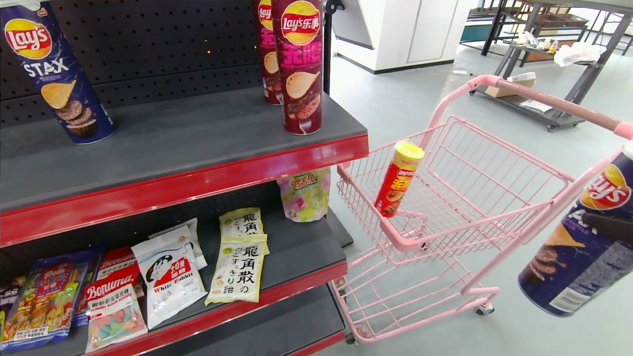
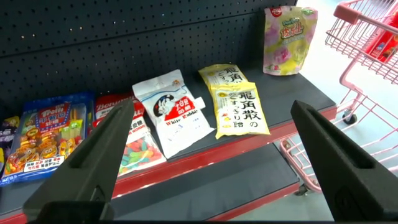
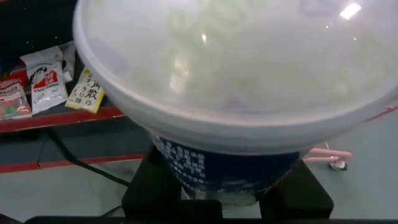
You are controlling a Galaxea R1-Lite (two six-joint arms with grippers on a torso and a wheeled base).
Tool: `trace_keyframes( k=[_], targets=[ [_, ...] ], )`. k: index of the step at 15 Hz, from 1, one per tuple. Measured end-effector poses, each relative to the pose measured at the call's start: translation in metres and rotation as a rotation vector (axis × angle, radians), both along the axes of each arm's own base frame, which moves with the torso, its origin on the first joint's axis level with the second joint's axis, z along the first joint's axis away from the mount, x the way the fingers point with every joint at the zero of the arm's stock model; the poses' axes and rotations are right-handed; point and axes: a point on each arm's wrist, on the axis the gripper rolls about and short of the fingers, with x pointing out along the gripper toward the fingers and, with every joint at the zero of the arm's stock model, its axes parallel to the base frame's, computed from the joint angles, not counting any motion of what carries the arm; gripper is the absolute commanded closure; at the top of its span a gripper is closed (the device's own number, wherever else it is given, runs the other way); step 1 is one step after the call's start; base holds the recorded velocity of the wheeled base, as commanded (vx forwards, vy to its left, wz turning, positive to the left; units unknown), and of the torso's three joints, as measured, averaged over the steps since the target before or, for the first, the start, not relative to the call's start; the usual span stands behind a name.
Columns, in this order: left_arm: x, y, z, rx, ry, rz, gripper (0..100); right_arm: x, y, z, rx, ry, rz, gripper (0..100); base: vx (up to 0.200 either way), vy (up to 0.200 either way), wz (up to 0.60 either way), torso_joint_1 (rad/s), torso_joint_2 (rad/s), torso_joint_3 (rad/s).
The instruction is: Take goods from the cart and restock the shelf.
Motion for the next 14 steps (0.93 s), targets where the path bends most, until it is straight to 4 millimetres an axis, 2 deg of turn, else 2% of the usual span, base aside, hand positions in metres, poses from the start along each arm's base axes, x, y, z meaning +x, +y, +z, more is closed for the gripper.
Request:
trace_keyframes(
  k=[5, 14],
  targets=[
    [0.0, 0.0, -0.0001, 0.0, 0.001, 0.0, 0, -0.0141, -0.0011, -0.0032, -0.006, -0.025, -0.011, 100, 0.0, 0.0, 0.0, 0.013, -0.05, -0.032],
    [0.0, 0.0, 0.0, 0.0, 0.0, -0.001, 0, -0.011, -0.0004, -0.0052, -0.023, -0.021, 0.004, 100, 0.0, 0.0, 0.0, 0.165, -0.51, -0.341]
  ],
)
